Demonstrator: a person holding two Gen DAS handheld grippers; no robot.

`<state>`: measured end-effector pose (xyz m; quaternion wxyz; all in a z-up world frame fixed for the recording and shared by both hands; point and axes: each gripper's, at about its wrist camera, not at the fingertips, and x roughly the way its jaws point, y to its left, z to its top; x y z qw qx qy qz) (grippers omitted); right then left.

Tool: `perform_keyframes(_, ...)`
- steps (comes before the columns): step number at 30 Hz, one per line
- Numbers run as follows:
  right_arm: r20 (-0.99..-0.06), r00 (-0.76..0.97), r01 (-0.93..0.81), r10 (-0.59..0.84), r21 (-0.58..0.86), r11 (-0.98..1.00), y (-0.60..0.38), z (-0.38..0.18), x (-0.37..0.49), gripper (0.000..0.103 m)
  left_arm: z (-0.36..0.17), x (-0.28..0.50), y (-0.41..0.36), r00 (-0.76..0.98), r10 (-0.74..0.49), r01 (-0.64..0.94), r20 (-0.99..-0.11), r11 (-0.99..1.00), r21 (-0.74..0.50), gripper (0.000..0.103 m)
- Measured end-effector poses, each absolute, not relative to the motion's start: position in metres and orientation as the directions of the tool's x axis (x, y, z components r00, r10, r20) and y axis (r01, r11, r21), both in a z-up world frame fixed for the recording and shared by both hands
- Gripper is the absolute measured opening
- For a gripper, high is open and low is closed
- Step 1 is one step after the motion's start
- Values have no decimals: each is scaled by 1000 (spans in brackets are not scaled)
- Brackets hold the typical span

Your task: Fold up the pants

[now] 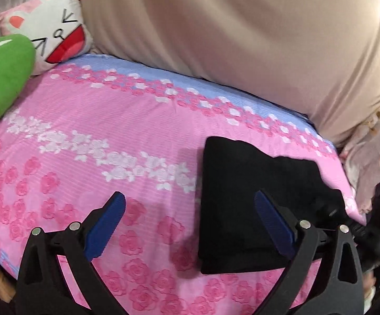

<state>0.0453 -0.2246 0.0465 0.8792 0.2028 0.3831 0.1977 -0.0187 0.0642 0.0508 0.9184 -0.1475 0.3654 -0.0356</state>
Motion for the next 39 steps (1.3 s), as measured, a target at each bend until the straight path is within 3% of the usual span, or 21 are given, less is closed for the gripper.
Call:
perform_keyframes(5, -538, 777, -115, 328, 390, 914, -295, 111, 11, 16, 54, -21, 46, 735, -220, 17, -641, 952, -307, 97)
perform_keyframes(10, -743, 664, 205, 83, 288, 935, -377, 27, 7, 21, 34, -6, 11, 681, -248, 53, -689, 955, -291, 97)
perform_keyframes(13, -698, 701, 205, 145, 392, 897, -387, 8, -2, 33, 22, 5, -19, 639, -258, 91, -724, 961, -262, 97)
perform_keyframes(15, -691, 712, 209, 126, 379, 901, -386, 16, -5, 54, 17, 11, -35, 610, -282, 108, -740, 955, -275, 97)
perform_keyframes(19, -684, 722, 214, 106, 366, 906, -393, 22, -11, 65, -3, 34, -58, 515, -377, 119, -769, 921, -372, 98)
perform_keyframes(22, -691, 713, 220, 121, 385, 896, -399, 15, -12, 82, -30, 53, -70, 403, -464, 88, -789, 878, -471, 98)
perform_keyframes(23, -702, 701, 226, 128, 389, 893, -402, 8, -12, 83, -27, 52, -74, 446, -445, 99, -776, 887, -452, 98)
perform_keyframes(24, -719, 681, 237, 141, 398, 886, -403, -1, -9, 83, -25, 53, -79, 444, -462, 135, -768, 882, -452, 92)
perform_keyframes(25, -721, 672, 234, 171, 426, 874, -403, -10, -6, 82, -27, 55, -85, 417, -498, 177, -760, 865, -469, 69)
perform_keyframes(26, -713, 671, 227, 203, 458, 860, -401, -17, -6, 70, -28, 56, -88, 410, -499, 184, -763, 865, -467, 65)
perform_keyframes(28, -675, 691, 207, 259, 528, 823, -398, -20, -6, 53, -21, 56, -82, 414, -528, 206, -742, 848, -489, 28)
perform_keyframes(29, -673, 694, 203, 256, 523, 828, -394, -17, -6, 43, -9, 53, -71, 435, -539, 216, -721, 840, -497, 20)
perform_keyframes(32, -628, 719, 136, 298, 547, 826, -372, 10, -10, 39, 22, 45, -35, 462, -581, 235, -670, 808, -540, 18)
perform_keyframes(37, -589, 667, -58, 456, 569, 820, -288, 26, -16, 39, 55, 0, 40, 585, -444, 188, -678, 888, -419, 20)
perform_keyframes(39, -638, 614, -69, 464, 542, 837, -263, 4, -14, 52, 39, -14, 67, 560, -391, 140, -730, 913, -382, 25)
